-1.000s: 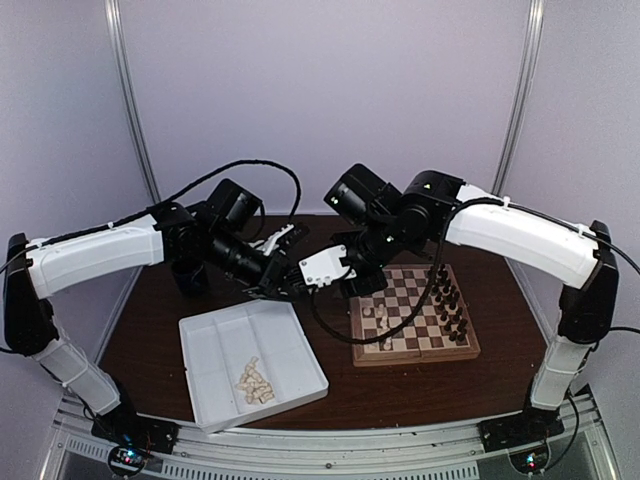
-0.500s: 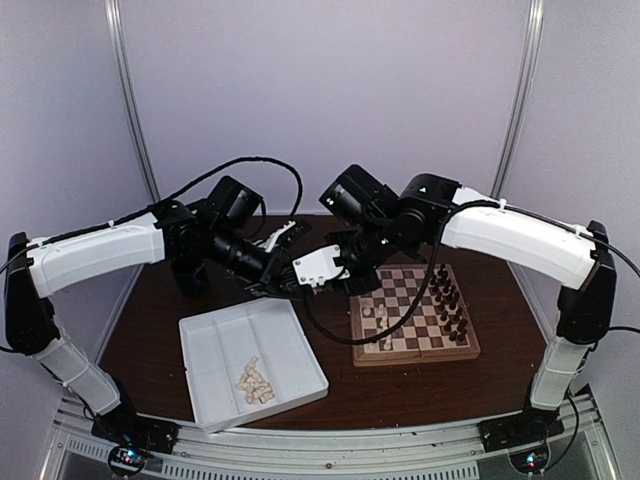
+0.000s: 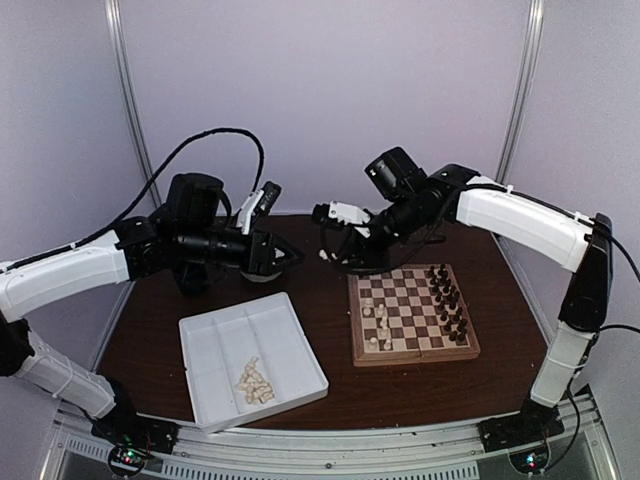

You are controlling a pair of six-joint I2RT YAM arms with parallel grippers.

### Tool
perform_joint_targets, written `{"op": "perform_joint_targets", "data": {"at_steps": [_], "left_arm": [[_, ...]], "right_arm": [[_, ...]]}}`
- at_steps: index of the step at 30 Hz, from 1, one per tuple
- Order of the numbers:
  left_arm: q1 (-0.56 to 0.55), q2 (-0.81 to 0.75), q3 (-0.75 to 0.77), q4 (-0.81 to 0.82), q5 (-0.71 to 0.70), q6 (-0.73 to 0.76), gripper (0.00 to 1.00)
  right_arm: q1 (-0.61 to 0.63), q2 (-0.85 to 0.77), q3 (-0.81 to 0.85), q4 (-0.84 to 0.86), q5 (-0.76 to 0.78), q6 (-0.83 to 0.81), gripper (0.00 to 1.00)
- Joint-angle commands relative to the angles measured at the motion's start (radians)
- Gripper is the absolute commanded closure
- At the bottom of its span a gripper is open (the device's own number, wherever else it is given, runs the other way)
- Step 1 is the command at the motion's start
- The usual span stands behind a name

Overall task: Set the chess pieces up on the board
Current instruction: Pass from the left arm to the right, then pass from the right arm to the left

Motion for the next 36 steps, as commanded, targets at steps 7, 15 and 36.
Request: {"op": "perform_joint_targets", "data": {"at_steps": [7,15,36], "left_arm": [[-0.020,0.052,-0.028,0.350,-0.078,0.021,0.52],[-0.029,0.128,0.013,0.389,-0.093,0.001,0.55],[-0.029,0.237,0.087,0.416,-0.032,0.011,0.94]], "right_arm": [[-0.107,-0.040,-0.062,0.174,-0.343,0.330,0.86],[-0.117,-0.047,-0.080,0.209,-0.377,0.367,0.85],[-0.161,-0.076,-0.113,0.232,-0.411,0.403,0.76]]}}
